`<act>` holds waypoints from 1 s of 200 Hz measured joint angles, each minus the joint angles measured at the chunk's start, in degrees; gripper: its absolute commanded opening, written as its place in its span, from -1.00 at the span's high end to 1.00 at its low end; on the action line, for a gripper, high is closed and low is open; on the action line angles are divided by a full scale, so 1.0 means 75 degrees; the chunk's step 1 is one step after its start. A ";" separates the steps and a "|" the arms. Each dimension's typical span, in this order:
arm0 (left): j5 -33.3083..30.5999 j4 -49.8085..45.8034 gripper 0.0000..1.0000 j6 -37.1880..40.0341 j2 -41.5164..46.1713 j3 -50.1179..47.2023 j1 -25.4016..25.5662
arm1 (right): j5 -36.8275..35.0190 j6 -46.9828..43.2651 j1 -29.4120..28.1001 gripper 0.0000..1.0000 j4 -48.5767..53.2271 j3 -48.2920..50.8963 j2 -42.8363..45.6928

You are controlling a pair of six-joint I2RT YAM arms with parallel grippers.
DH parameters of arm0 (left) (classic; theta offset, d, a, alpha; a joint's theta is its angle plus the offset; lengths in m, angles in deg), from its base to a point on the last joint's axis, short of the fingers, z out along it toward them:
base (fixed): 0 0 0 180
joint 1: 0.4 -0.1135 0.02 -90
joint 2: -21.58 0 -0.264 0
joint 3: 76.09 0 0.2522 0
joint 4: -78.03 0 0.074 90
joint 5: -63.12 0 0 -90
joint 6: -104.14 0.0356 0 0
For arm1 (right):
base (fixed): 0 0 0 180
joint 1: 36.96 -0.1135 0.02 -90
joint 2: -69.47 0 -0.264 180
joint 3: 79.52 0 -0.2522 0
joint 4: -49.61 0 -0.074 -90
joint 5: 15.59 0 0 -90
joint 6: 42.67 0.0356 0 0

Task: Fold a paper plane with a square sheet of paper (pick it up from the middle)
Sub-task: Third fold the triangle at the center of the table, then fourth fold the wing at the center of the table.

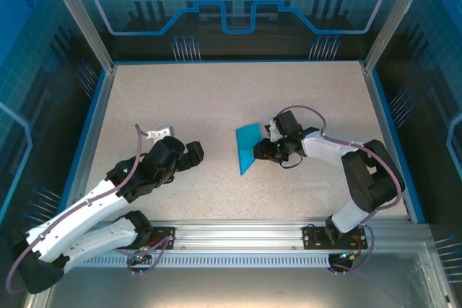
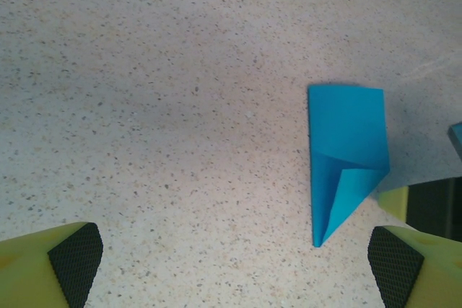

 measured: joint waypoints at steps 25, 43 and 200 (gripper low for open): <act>0.0114 0.0166 -0.97 0.0189 0.0420 -0.0017 0.0000 | -0.0079 -0.0114 -0.0125 0.18 0.0096 -0.0294 -0.0026; 0.0117 0.0140 -0.97 0.0338 0.0516 0.0125 0.0000 | -0.0259 -0.0114 -0.0157 0.19 0.0125 -0.0370 -0.0026; 0.0991 0.0189 -0.97 0.0227 -0.2159 0.2471 -0.1198 | -0.1778 0.0848 -0.0629 0.20 -0.0087 0.0484 0.0286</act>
